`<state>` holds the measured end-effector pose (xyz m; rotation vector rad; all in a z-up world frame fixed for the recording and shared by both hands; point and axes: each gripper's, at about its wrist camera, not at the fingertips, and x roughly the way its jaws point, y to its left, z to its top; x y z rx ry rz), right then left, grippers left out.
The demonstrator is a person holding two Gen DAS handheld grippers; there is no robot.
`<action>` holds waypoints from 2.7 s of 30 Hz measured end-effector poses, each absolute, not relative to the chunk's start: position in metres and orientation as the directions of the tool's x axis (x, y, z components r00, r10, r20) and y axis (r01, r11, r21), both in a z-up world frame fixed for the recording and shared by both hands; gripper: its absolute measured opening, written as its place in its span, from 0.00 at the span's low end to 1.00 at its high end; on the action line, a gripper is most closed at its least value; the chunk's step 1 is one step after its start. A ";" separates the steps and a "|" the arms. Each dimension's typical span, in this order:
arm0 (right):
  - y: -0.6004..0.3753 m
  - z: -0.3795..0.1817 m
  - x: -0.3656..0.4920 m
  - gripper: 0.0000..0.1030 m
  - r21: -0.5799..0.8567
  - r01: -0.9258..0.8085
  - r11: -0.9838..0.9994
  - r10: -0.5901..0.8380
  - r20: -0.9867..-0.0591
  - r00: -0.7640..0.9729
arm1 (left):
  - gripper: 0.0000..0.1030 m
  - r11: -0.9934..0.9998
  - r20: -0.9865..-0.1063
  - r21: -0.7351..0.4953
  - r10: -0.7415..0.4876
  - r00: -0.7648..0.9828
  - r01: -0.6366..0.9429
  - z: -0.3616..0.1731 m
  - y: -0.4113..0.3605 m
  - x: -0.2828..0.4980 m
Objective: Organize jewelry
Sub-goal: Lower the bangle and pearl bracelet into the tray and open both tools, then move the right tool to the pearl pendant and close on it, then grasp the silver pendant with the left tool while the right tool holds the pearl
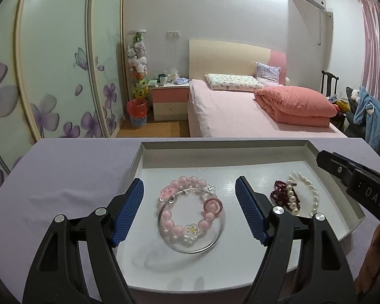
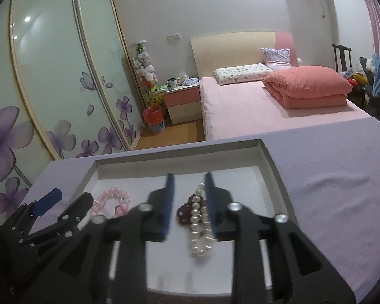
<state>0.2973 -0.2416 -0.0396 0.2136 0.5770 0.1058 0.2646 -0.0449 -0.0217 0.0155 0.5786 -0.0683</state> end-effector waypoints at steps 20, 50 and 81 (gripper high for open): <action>-0.260 -0.028 0.209 0.30 0.185 -0.062 0.981 0.156 -0.556 0.816 | 0.88 0.998 -0.519 -0.007 -0.053 0.853 0.058 -0.002 0.002 0.189; -0.231 -0.100 0.165 0.14 0.007 -0.198 0.980 0.131 -0.776 0.618 | 0.85 0.985 -0.670 0.078 -0.062 0.740 0.153 -0.051 -0.008 0.147; -0.250 -0.100 0.172 0.15 0.035 -0.119 0.992 0.102 -0.772 0.627 | 0.47 0.981 -0.777 0.069 -0.061 0.626 0.182 -0.069 -0.039 0.182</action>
